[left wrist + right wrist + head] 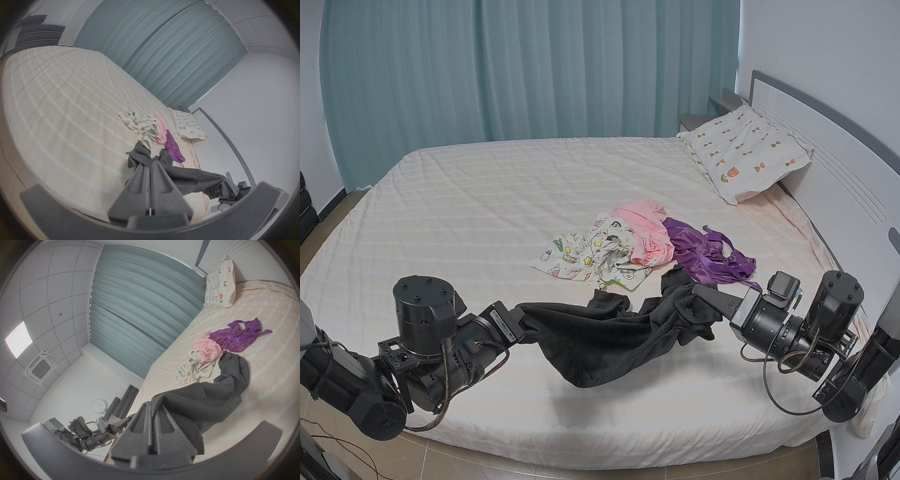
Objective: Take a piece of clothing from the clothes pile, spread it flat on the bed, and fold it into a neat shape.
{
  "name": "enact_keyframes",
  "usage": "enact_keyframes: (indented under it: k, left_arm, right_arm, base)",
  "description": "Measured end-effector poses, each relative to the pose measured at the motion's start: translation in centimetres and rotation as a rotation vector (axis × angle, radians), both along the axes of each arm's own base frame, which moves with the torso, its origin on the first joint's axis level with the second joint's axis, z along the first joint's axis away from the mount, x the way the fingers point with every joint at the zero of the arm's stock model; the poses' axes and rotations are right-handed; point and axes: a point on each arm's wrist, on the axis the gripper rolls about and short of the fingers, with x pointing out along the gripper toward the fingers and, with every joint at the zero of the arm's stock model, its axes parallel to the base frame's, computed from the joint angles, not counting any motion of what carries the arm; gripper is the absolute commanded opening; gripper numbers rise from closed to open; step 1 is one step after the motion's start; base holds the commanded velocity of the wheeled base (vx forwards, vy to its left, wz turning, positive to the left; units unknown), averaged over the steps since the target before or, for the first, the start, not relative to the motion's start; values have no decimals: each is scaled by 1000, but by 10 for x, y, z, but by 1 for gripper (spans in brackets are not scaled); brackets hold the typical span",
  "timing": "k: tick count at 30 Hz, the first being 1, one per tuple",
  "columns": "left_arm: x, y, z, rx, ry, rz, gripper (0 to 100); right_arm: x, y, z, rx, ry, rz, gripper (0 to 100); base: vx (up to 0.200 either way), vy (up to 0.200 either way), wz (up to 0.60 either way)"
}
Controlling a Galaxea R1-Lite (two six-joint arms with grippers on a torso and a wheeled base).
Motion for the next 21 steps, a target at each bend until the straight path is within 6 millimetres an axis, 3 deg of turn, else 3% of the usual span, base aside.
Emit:
enact_keyframes:
  k: [21]
  left_arm:
    - [1,10,12,-17,-40,34,0]
  right_arm:
    - [-7,15,17,15,-86,60,0]
  base:
    - [0,200,0]
